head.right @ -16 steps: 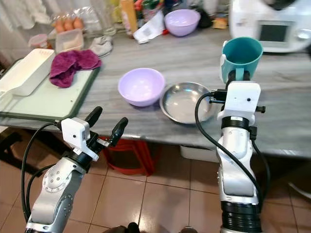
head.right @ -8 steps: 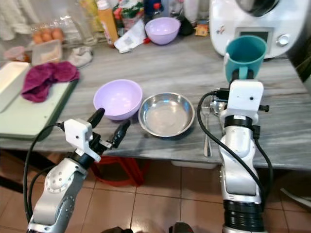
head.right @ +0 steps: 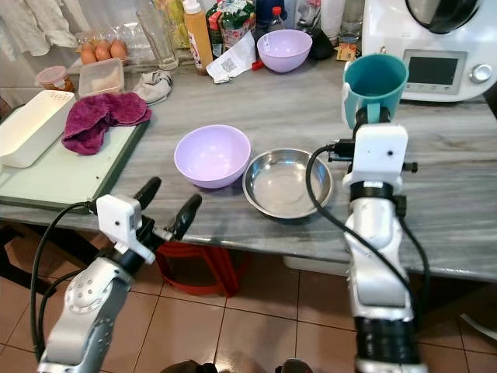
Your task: Setting the table
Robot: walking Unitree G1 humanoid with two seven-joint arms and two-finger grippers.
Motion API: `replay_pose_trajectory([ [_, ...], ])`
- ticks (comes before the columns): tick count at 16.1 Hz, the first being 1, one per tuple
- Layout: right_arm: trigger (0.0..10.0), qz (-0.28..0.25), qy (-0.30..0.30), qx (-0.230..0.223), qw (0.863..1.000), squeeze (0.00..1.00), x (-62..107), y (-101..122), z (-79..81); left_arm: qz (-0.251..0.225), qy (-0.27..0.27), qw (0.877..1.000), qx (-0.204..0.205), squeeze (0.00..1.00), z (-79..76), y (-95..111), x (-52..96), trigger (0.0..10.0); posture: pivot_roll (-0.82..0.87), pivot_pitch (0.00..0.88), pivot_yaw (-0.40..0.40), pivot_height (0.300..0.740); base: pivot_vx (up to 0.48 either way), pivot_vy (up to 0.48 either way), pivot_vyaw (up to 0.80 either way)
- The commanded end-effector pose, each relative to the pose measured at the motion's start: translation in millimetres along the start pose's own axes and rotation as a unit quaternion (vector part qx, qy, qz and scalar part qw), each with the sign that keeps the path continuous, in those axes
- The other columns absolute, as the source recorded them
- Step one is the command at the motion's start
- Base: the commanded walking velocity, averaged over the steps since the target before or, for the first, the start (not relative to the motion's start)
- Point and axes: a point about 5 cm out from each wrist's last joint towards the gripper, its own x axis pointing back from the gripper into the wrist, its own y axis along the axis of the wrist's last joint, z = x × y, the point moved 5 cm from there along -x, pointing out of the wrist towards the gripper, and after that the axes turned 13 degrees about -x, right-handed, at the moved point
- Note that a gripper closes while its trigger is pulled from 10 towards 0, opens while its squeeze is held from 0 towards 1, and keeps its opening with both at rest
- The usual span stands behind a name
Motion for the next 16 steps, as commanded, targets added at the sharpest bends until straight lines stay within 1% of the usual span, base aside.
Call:
replay_pose_trajectory([
  [1,10.0,0.002,0.011,-0.014,1.0,0.0,-6.5,3.2,-1.6,-0.008,-0.023,1.0,-0.003,0.0,0.9,4.7,7.2,10.0,-0.12,0.196,0.096,0.74,0.0,0.0,0.0],
  [2,10.0,0.012,0.016,-0.022,1.0,0.0,-12.4,0.4,-5.2,-0.008,-0.042,0.999,-0.001,0.0,0.1,4.7,11.6,10.0,-0.11,0.201,0.097,0.74,0.0,0.0,0.0],
  [3,10.0,0.017,0.026,-0.025,0.999,0.0,-16.7,-1.3,-5.9,-0.007,-0.058,0.998,0.001,0.0,-2.3,4.7,13.0,10.0,-0.11,0.201,0.097,0.74,0.0,0.0,0.0],
  [4,10.0,0.028,0.032,-0.029,0.999,0.0,-24.7,-3.6,-7.7,-0.007,-0.08,0.997,0.005,0.0,-6.1,5.2,15.2,10.0,-0.11,0.21,0.098,0.74,0.0,0.0,0.0],
  [7,10.0,0.045,0.057,-0.034,0.997,0.0,-40.6,-7.1,-4.8,-0.005,-0.107,0.994,0.007,0.0,-10.9,5.4,19.3,10.0,-0.11,0.217,0.096,0.74,0.0,0.0,0.0],
  [8,10.0,0.053,0.065,-0.042,0.996,0.0,-43.8,-9.8,-2.5,-0.004,-0.11,0.994,0.008,0.0,-11.8,5.0,20.5,10.0,-0.11,0.217,0.096,0.74,0.0,0.0,0.0],
  [9,10.0,0.068,0.076,-0.067,0.993,0.0,-47.3,-15.7,1.3,-0.003,-0.113,0.994,0.008,0.0,-13.2,4.1,22.1,10.0,-0.1,0.222,0.096,0.74,0.0,0.0,0.0],
  [10,10.0,0.074,0.09,-0.077,0.99,0.0,-49.1,-18.4,5.1,-0.002,-0.114,0.993,0.01,0.0,-14.1,3.4,22.8,10.0,-0.1,0.225,0.097,0.74,0.0,0.0,0.0],
  [11,10.0,0.073,0.113,-0.082,0.987,0.0,-50.9,-18.8,11.0,0.0,-0.116,0.993,0.011,0.0,-15.7,1.3,24.2,10.0,-0.1,0.228,0.099,0.74,0.0,0.0,0.0],
  [14,10.0,0.082,0.141,-0.119,0.979,0.0,-57.6,-22.9,21.8,0.002,-0.121,0.992,0.014,0.0,-18.3,-1.9,25.9,10.0,-0.09,0.229,0.097,0.74,0.0,0.0,0.0],
  [16,10.0,0.085,0.157,-0.12,0.976,0.0,-58.9,-25.7,28.0,0.001,-0.122,0.992,0.015,0.0,-18.7,-2.9,26.3,10.0,-0.09,0.229,0.096,0.74,0.0,0.0,0.0],
])
